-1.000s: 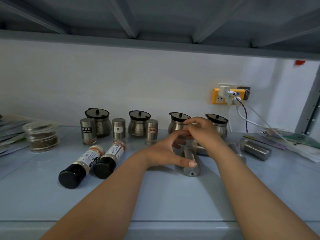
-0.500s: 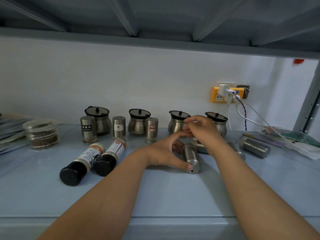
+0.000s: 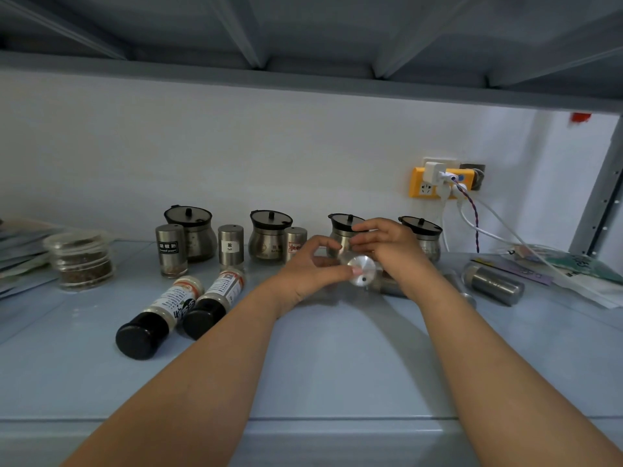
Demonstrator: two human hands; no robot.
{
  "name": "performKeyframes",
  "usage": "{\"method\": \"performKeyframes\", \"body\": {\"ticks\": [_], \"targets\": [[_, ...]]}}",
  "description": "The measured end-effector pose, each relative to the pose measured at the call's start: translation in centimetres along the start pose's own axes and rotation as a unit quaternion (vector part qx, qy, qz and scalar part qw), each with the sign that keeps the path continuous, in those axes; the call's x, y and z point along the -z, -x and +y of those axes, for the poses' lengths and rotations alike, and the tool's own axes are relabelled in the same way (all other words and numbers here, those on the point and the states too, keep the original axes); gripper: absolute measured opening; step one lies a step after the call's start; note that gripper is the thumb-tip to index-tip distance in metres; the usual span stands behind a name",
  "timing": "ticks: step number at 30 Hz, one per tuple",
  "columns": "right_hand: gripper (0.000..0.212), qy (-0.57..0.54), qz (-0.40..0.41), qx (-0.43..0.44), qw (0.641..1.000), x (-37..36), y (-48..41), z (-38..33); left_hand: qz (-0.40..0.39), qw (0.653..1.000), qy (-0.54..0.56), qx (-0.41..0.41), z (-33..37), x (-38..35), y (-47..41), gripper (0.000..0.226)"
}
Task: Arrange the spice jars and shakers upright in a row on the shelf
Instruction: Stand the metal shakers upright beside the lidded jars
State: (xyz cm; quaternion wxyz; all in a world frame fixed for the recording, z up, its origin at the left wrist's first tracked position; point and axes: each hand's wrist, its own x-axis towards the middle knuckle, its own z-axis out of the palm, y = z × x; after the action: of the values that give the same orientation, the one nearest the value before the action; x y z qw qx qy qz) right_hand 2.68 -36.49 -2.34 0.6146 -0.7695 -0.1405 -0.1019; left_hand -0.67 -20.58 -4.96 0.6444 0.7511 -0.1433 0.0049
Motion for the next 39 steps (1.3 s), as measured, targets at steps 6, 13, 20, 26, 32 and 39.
{"method": "performKeyframes", "body": {"ticks": [6, 13, 20, 26, 32, 39], "targets": [[0.06, 0.016, -0.088, 0.052, 0.995, -0.1, 0.9, -0.7, 0.061, 0.991, 0.116, 0.012, 0.5, 0.1, -0.4, 0.033], [0.049, 0.062, -0.133, 0.076, 0.986, -0.3, 1.0, -0.3, 0.07, 0.981, 0.175, 0.048, 1.0, 0.2, -0.2, 0.054], [0.033, 0.066, -0.102, 0.076, 0.99, -0.5, 1.0, -0.3, 0.076, 0.976, 0.199, 0.057, 1.2, 0.3, -0.3, 0.053], [0.022, 0.014, -0.047, 0.046, 0.998, -0.5, 0.7, -0.1, 0.092, 0.982, 0.158, 0.041, 1.2, 0.3, -0.5, 0.036], [0.02, 0.003, -0.006, 0.028, 1.0, -0.7, 0.4, 0.4, 0.113, 0.985, 0.129, -0.03, 1.1, -0.2, -0.2, 0.009], [0.049, 0.034, 0.061, 0.011, 0.998, -0.8, 0.3, 0.6, 0.051, 0.994, 0.086, -0.052, 1.0, -1.0, 0.2, 0.027]]}}
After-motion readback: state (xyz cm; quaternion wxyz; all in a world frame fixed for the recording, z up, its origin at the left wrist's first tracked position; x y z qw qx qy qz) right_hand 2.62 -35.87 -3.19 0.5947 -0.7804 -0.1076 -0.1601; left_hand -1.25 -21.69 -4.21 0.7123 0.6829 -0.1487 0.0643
